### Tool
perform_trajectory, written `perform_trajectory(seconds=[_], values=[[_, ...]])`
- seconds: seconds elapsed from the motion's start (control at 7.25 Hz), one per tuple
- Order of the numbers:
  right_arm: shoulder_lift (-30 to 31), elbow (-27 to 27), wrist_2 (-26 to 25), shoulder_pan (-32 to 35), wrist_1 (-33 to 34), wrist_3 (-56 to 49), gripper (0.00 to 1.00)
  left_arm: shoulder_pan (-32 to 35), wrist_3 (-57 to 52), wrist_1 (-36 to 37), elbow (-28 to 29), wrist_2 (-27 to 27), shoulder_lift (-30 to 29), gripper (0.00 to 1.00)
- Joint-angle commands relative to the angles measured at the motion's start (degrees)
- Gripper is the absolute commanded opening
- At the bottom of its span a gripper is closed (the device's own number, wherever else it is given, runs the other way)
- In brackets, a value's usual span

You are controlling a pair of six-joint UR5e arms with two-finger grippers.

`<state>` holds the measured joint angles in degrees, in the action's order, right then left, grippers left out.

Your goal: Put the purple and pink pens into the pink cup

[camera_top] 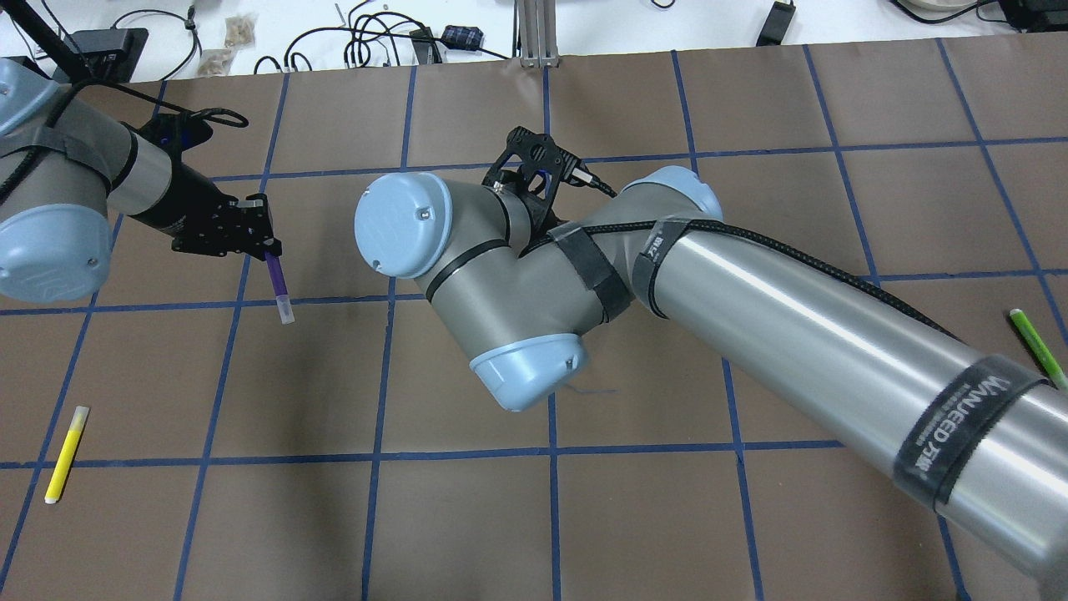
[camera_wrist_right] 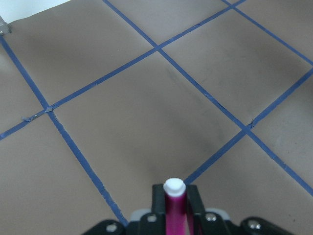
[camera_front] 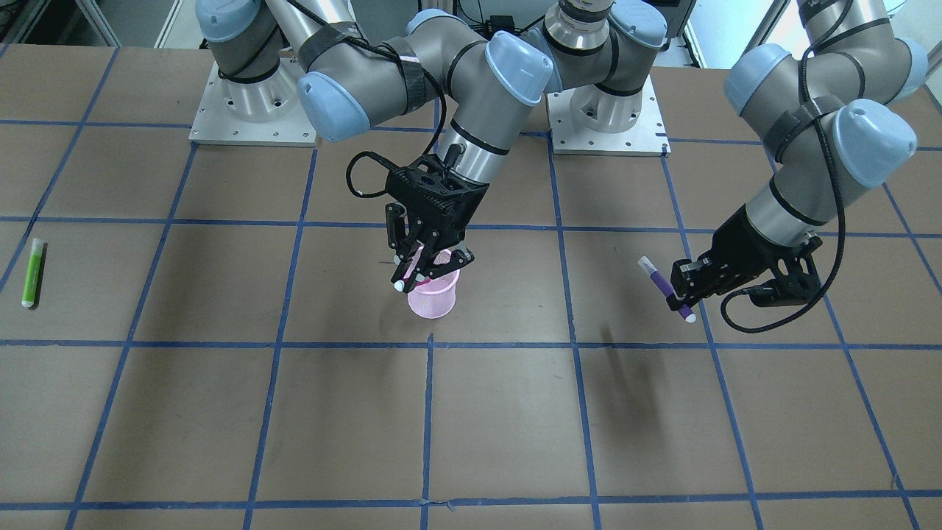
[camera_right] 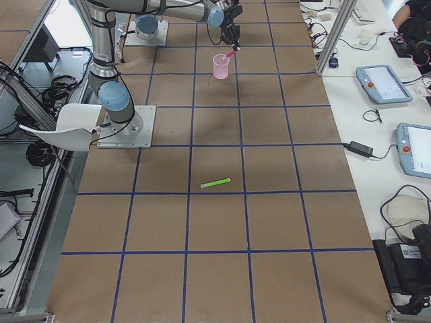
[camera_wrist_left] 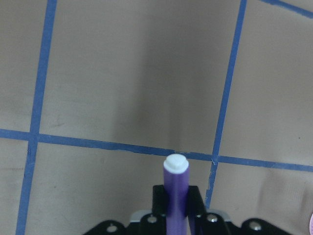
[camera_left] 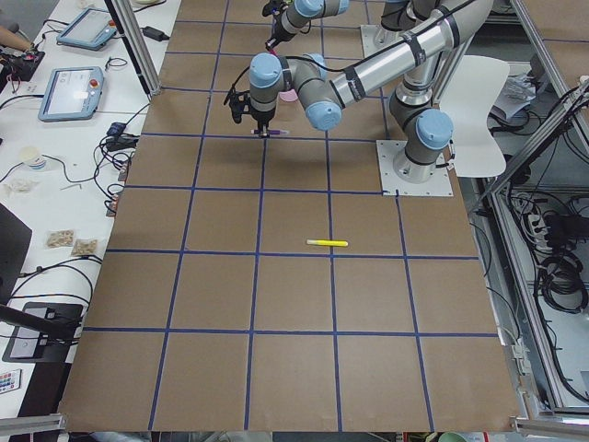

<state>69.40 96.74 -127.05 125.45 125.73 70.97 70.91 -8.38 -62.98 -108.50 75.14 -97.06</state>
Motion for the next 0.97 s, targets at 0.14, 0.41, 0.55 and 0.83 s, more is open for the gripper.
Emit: perform_trajectory(seconds=[0.14, 0.41, 0.55, 0.83], values=[[-0.76, 2.84, -2.85, 2.07, 0.31, 1.18, 0.0, 0.99, 0.11, -0.03, 0.05, 0.01, 0.91, 0.0], [-0.67, 2.93, -2.94, 2.16, 0.4, 1.01, 0.45, 1.16, 0.11, -0.03, 0.13, -1.3, 1.52, 0.0], [-0.41, 2.93, -2.67, 2.6, 0.4, 0.92, 0.93, 1.16, 0.11, -0.03, 0.05, -1.31, 1.61, 0.0], [0.81, 2.14, -1.88, 3.57, 0.22, -0.74, 1.0, 1.16, 0.03, -0.03, 0.22, -1.31, 1.35, 0.0]])
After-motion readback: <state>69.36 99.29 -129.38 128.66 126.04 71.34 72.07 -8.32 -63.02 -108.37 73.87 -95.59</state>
